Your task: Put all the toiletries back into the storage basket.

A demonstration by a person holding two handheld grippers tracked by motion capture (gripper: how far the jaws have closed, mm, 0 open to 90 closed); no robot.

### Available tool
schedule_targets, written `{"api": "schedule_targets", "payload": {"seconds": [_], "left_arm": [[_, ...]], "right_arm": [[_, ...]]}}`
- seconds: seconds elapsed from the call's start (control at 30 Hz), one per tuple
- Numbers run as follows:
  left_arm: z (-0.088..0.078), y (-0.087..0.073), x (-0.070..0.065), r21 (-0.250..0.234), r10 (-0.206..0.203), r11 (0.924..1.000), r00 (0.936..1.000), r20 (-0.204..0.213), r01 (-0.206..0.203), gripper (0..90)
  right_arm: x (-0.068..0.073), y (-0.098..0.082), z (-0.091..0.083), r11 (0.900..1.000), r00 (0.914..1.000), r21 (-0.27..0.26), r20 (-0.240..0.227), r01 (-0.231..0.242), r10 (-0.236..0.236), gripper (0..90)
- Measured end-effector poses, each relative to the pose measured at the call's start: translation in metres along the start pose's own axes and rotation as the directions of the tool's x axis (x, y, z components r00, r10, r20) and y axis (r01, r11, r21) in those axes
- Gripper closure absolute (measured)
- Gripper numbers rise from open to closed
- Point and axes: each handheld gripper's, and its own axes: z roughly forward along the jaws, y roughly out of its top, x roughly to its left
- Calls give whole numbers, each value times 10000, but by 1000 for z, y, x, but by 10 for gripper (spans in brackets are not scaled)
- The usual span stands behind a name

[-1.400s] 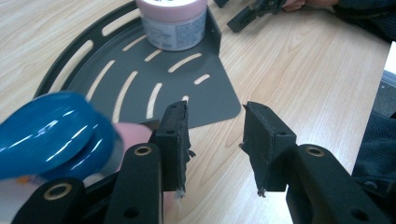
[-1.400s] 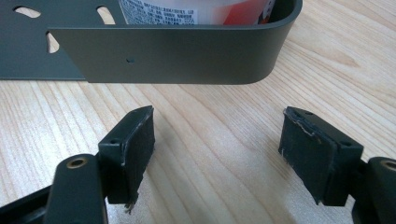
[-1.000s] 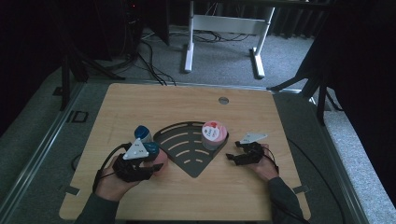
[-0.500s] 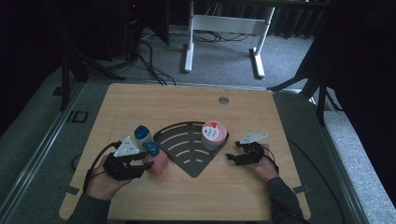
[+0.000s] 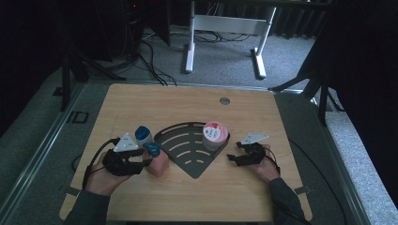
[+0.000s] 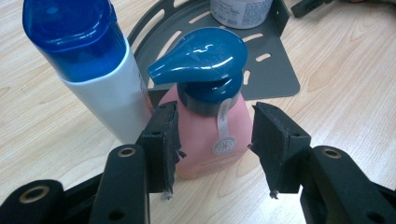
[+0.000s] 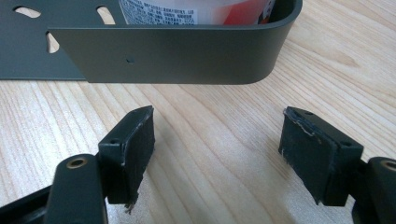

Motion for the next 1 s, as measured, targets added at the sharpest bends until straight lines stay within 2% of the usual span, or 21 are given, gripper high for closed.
{"api": "schedule_targets", "payload": {"seconds": [0.57,1.0], "left_arm": [[11,9,6,-10,45,10000,9997,256,-45,462],[20,10,8,34,28,10000,9992,409,-30,489]], "right_arm": [[0,0,0,10000,10000,8,-12,14,-14,258],[0,0,0,10000,10000,6,-12,10,-10,258]]}}
